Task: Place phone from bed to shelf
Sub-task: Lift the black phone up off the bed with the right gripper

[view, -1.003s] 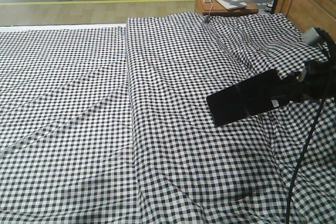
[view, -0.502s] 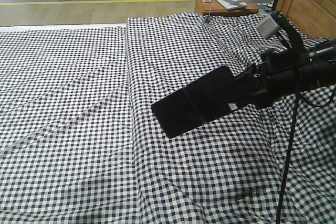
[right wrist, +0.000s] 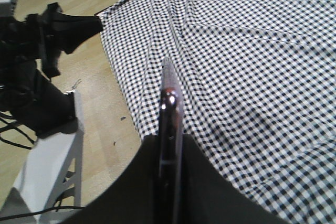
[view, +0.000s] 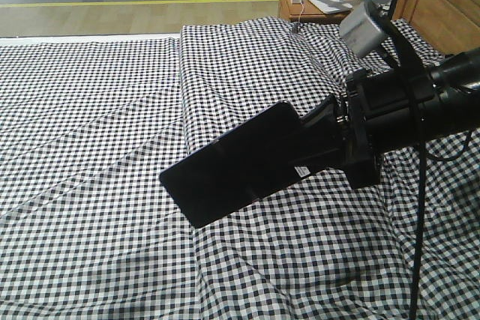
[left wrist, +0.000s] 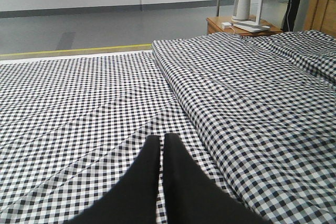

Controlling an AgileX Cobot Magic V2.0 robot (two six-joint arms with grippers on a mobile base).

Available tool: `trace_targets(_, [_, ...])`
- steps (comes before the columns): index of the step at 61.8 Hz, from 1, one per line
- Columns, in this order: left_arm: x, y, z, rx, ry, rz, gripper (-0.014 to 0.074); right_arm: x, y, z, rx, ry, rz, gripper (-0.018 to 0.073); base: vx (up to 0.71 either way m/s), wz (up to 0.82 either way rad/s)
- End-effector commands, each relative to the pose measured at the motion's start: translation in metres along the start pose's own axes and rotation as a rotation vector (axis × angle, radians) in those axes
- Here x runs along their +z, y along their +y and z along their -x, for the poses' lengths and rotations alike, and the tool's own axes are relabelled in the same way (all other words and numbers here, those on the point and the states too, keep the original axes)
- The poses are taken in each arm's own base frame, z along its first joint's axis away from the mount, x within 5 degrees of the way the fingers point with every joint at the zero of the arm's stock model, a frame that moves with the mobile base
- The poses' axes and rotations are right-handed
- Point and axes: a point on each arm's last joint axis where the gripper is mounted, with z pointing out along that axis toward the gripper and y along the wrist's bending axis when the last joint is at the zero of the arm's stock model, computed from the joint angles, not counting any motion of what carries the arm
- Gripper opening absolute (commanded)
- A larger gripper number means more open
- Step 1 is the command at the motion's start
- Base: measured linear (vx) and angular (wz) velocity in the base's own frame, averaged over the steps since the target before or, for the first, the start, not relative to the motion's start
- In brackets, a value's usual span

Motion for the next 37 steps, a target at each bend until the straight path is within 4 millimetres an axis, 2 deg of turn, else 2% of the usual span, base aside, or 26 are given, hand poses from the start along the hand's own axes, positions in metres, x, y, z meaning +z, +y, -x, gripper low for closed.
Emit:
trace_targets(1, [0.0,0.001,0.006,-0.012,-0.076,0.004,0.0001,-0.014,0.03,0.015,-0.016,-0.084,0.09,-0.0001,0.0,0.0])
trace_targets(15, [0.0,0.001,0.006,-0.012,-0.076,0.004,0.0001,-0.023,0.042,0.017,-0.04,-0.104,0.077,-0.0001,0.0,0.0])
trace_targets(37, [0.0,0.001,0.006,-0.012,-0.076,0.004,0.0001,-0.025,0.043,0.017,-0.033,-0.106,0.071,-0.0001,0.0,0.0])
